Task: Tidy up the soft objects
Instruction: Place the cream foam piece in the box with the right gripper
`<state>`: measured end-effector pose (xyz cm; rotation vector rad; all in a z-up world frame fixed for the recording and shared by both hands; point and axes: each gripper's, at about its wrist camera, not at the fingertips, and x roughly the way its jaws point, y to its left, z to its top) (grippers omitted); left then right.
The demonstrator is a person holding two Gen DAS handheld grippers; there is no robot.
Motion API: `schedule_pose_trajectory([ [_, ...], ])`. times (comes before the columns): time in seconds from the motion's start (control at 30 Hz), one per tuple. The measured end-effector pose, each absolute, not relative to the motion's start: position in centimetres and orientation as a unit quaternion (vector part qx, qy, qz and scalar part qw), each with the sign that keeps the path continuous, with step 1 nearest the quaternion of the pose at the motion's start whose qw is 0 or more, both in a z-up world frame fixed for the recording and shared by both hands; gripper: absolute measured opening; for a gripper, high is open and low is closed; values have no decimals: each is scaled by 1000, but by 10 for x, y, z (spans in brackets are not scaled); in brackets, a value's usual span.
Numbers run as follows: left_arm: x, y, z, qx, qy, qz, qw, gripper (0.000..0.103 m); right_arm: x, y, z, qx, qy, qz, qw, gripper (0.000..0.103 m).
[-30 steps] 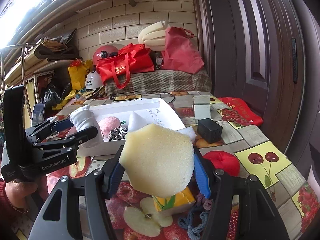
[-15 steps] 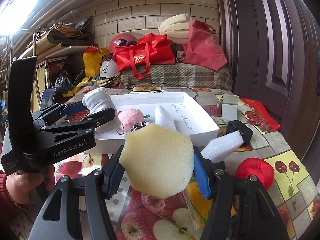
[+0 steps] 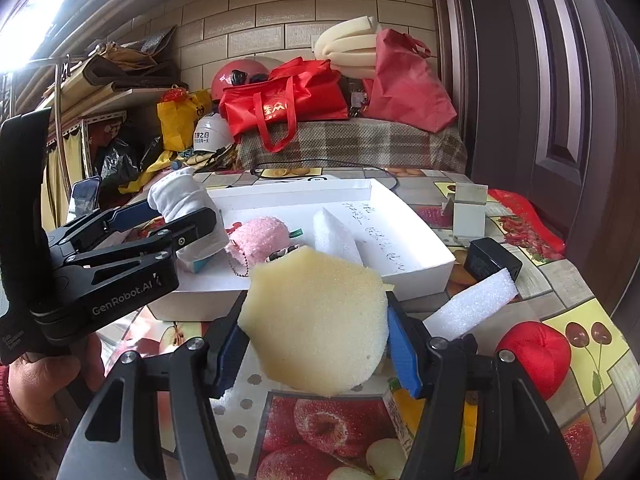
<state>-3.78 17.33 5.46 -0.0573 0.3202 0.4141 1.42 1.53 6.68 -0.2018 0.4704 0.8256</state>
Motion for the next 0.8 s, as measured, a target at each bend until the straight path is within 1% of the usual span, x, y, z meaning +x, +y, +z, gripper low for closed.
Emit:
schedule_pose_trajectory([
  [0.2,-36,189,55,-42,152,224,962,65,25,30,64,-81,245,381,888,63],
  [0.47,-25,209,53,-50,158,252,954,65,31,67,65,-87,231,375,894,63],
  [0.8,-22,225,52,-77,163,256,950,65,62,127,48,-102,308,378,867,63],
])
